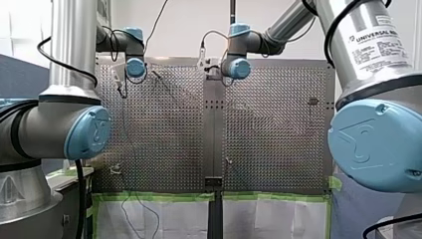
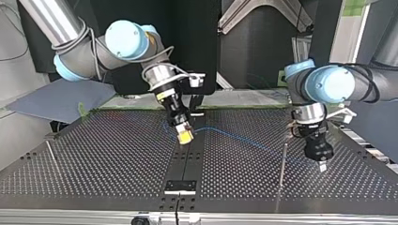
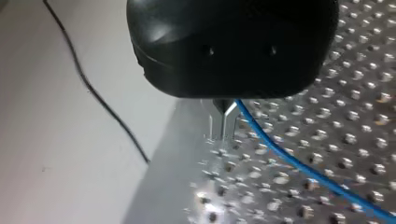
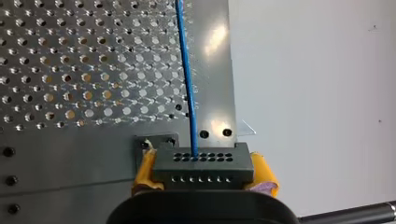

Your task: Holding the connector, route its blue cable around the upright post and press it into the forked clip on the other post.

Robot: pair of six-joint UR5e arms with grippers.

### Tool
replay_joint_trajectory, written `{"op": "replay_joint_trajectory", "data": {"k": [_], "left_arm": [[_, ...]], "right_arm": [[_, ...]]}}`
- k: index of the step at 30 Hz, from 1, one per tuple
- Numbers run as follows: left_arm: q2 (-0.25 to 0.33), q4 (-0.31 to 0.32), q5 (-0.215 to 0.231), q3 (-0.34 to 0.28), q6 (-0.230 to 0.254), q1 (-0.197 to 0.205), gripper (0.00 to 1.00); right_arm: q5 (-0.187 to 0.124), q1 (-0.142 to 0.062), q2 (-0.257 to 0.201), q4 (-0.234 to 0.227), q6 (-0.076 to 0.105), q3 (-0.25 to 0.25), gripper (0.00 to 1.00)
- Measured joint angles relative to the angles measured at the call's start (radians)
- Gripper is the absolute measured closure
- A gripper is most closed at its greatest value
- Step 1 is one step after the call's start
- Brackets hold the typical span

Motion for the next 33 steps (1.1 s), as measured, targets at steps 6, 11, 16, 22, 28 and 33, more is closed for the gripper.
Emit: {"op": "replay_joint_trajectory", "data": {"k": [6, 11, 16, 22, 28, 33], "left_arm": [[-0.056, 0.011, 0.038, 0.003, 0.001, 0.005, 1.0], [-0.087, 0.014, 0.051, 0.01, 0.002, 0.007, 1.0], [-0.094, 0.013, 0.067, 0.016, 0.001, 0.007, 1.0], [-0.095, 0.008, 0.076, 0.021, 0.0, 0.007, 1.0], [-0.113, -0.011, 0.089, 0.044, 0.001, 0.006, 1.0], [-0.137, -0.042, 0.103, 0.061, 0.005, 0.004, 1.0]], "right_arm": [[-0.002, 0.002, 0.011, -0.018, 0.0, -0.009, 1.0], [-0.003, 0.002, 0.016, -0.022, 0.0, -0.025, 1.0], [-0.002, 0.002, 0.035, -0.023, 0.0, -0.04, 1.0], [0.001, 0.002, 0.071, -0.023, 0.0, -0.065, 1.0], [0.02, 0.001, 0.118, -0.024, 0.0, -0.088, 1.0], [0.037, -0.003, 0.15, -0.027, 0.0, -0.093, 1.0]]}}
